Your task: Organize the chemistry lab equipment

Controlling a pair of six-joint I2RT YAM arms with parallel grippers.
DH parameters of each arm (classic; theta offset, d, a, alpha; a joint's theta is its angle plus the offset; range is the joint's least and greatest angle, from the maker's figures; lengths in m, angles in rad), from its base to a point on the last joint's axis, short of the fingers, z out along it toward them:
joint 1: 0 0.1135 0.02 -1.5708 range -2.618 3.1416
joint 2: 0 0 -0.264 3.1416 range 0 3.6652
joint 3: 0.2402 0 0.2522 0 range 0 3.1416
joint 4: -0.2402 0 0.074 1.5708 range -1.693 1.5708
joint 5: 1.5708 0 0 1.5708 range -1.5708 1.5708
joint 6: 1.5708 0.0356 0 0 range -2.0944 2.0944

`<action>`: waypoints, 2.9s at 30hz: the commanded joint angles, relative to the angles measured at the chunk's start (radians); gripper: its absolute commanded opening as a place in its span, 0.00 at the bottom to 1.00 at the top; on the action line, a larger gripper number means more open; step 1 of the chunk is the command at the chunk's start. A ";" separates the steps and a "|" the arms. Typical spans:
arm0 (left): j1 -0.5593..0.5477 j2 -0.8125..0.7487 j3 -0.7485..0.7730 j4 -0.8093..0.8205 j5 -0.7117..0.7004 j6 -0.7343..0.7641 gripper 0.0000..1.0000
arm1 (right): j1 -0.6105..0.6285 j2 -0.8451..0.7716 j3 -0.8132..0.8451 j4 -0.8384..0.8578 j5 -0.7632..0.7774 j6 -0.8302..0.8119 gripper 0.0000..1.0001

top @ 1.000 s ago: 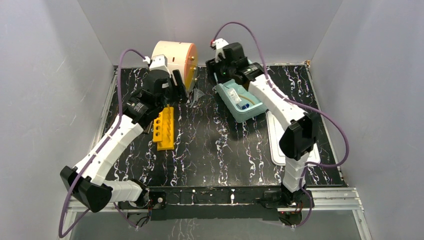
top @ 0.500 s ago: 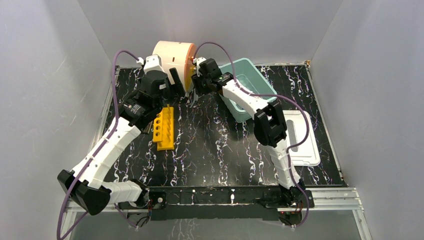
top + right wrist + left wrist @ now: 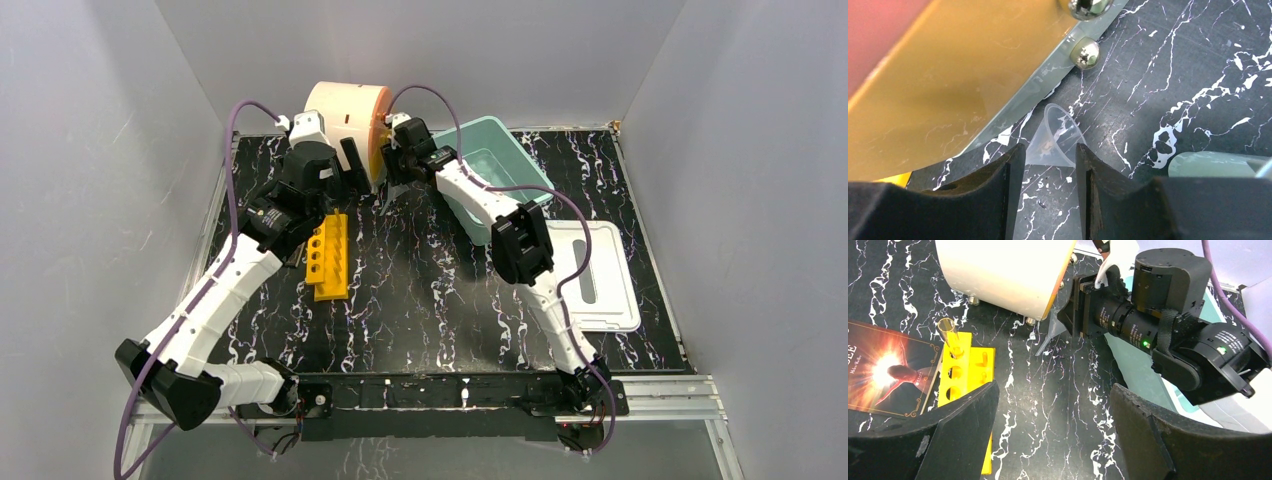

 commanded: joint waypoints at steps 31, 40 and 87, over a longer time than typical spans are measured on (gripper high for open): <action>0.004 0.013 0.003 0.001 0.011 0.012 0.81 | -0.013 -0.225 -0.402 0.214 -0.127 0.033 0.19; 0.006 0.008 -0.014 0.007 0.043 -0.017 0.81 | -0.012 -0.373 -0.523 0.208 -0.228 0.049 0.03; 0.007 -0.011 -0.095 0.085 0.180 -0.029 0.82 | -0.328 -0.734 -0.893 0.033 0.140 -0.120 0.04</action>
